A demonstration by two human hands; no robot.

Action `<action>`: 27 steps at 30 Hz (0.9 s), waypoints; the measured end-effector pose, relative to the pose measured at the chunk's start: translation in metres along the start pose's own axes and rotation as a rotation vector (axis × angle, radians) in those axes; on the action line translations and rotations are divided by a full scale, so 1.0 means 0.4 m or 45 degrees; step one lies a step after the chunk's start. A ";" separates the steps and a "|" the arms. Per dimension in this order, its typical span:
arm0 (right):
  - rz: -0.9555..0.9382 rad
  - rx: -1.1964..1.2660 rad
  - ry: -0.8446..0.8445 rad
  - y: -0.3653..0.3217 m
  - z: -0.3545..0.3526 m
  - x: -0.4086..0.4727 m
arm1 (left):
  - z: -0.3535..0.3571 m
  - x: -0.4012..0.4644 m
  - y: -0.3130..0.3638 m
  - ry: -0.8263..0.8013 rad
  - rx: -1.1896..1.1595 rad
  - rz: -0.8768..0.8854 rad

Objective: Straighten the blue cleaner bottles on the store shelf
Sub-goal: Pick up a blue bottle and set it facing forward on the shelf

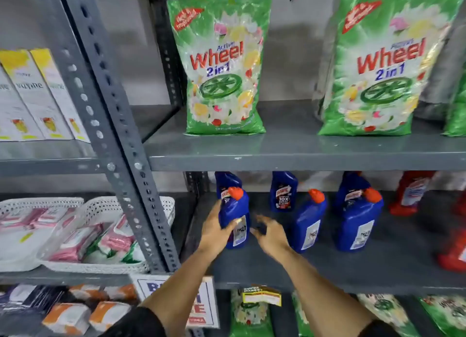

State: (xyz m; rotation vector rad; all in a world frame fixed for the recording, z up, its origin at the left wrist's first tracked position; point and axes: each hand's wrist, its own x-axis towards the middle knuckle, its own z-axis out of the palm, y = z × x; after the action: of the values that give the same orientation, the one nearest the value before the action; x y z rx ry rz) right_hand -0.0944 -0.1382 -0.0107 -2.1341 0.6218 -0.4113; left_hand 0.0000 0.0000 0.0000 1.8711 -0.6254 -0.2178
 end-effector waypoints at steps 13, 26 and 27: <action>0.304 0.798 -0.564 0.035 0.033 0.040 | -0.051 0.073 -0.016 0.196 -0.321 -0.287; -0.159 0.272 0.007 0.039 0.065 -0.026 | 0.019 0.098 0.056 0.277 -0.720 -0.556; -0.083 0.384 -0.055 0.034 0.058 -0.020 | 0.010 0.103 0.058 0.232 -0.769 -0.540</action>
State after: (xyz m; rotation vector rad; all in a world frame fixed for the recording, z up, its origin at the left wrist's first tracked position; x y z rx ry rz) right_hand -0.0935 -0.1256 -0.0357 -1.8727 0.4361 -0.4622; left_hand 0.0258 -0.0308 0.0257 1.3896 -0.0132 -0.4510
